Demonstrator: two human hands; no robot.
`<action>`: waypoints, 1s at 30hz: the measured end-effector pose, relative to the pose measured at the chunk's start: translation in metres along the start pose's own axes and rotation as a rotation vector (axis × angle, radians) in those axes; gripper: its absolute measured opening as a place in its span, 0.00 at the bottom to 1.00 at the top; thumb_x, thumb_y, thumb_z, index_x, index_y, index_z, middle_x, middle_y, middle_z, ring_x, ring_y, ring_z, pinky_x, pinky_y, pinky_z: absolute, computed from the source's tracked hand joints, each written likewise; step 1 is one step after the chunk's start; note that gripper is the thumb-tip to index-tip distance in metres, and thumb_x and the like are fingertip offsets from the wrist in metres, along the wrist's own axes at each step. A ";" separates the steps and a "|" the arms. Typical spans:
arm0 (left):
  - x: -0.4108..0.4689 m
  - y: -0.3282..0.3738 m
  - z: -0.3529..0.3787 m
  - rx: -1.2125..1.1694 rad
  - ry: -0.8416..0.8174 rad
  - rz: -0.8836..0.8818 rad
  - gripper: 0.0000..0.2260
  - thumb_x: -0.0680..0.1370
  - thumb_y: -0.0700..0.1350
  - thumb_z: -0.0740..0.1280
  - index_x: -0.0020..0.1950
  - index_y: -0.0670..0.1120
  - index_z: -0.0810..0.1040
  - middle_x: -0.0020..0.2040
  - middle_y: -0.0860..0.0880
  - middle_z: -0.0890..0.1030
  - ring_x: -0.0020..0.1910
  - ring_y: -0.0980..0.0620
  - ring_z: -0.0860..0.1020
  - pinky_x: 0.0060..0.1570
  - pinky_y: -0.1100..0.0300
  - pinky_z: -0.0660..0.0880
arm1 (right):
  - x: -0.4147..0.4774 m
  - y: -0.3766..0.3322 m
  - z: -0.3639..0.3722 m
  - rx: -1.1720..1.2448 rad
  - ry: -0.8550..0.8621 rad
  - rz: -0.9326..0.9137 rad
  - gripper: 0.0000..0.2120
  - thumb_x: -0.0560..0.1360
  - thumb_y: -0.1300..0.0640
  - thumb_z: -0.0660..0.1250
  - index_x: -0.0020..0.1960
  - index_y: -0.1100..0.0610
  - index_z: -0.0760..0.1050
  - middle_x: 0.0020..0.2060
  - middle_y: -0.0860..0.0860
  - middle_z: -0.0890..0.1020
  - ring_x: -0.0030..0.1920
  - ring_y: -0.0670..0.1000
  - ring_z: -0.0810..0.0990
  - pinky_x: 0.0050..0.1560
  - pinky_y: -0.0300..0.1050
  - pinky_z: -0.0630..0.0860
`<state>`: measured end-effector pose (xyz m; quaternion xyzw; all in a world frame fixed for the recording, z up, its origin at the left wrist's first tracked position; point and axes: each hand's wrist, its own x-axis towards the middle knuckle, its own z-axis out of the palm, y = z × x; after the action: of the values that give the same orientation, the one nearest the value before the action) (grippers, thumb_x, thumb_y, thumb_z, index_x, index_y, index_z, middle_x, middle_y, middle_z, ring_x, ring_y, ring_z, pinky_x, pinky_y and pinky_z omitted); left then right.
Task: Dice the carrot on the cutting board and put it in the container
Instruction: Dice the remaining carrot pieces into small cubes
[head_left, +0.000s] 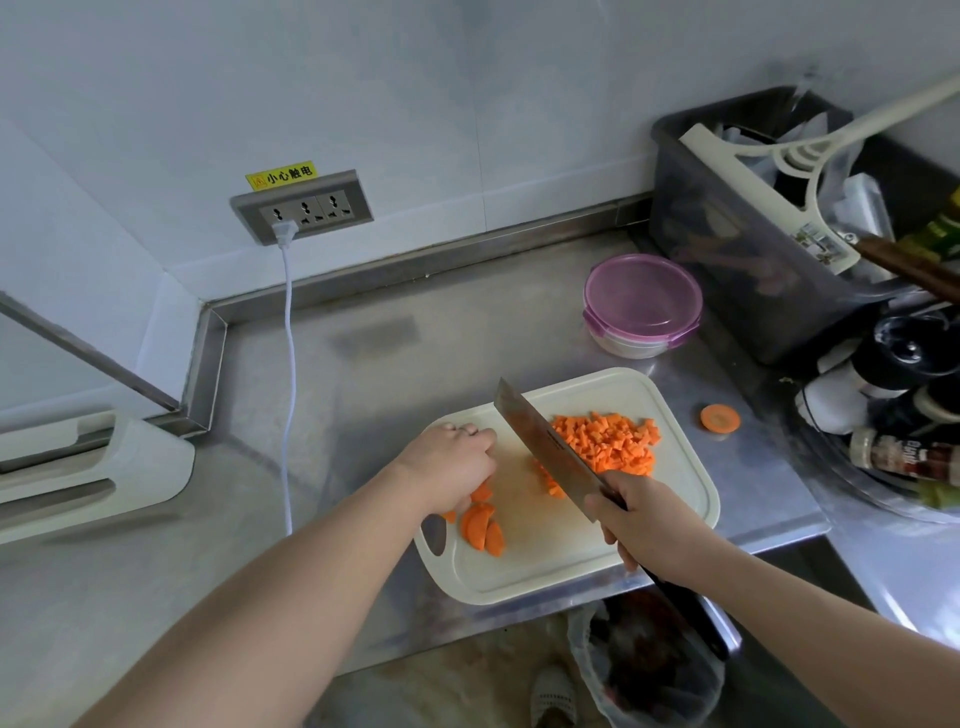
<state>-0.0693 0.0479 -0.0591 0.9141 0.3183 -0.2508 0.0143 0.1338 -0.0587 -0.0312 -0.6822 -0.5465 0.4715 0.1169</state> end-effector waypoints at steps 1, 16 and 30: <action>0.000 0.001 0.000 0.007 0.006 0.019 0.11 0.74 0.46 0.67 0.55 0.46 0.78 0.56 0.47 0.71 0.57 0.46 0.71 0.56 0.54 0.68 | 0.000 0.000 -0.001 -0.006 0.002 0.002 0.09 0.81 0.56 0.58 0.42 0.52 0.70 0.34 0.51 0.78 0.22 0.43 0.73 0.27 0.34 0.71; 0.008 -0.023 0.004 -0.428 0.032 -0.226 0.09 0.75 0.43 0.67 0.55 0.50 0.74 0.55 0.53 0.73 0.47 0.50 0.77 0.45 0.57 0.74 | 0.007 -0.001 -0.005 0.031 0.003 0.006 0.09 0.80 0.54 0.58 0.42 0.51 0.70 0.33 0.50 0.78 0.23 0.43 0.74 0.28 0.36 0.71; 0.009 0.015 0.020 -1.177 0.271 -0.773 0.12 0.74 0.41 0.69 0.58 0.45 0.77 0.48 0.50 0.81 0.54 0.48 0.79 0.54 0.57 0.74 | 0.018 0.000 0.039 -0.169 0.017 -0.043 0.13 0.81 0.53 0.57 0.37 0.47 0.62 0.32 0.47 0.71 0.31 0.45 0.70 0.31 0.38 0.65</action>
<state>-0.0636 0.0377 -0.0822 0.5998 0.7009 0.0909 0.3753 0.1032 -0.0574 -0.0614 -0.6816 -0.5978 0.4154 0.0739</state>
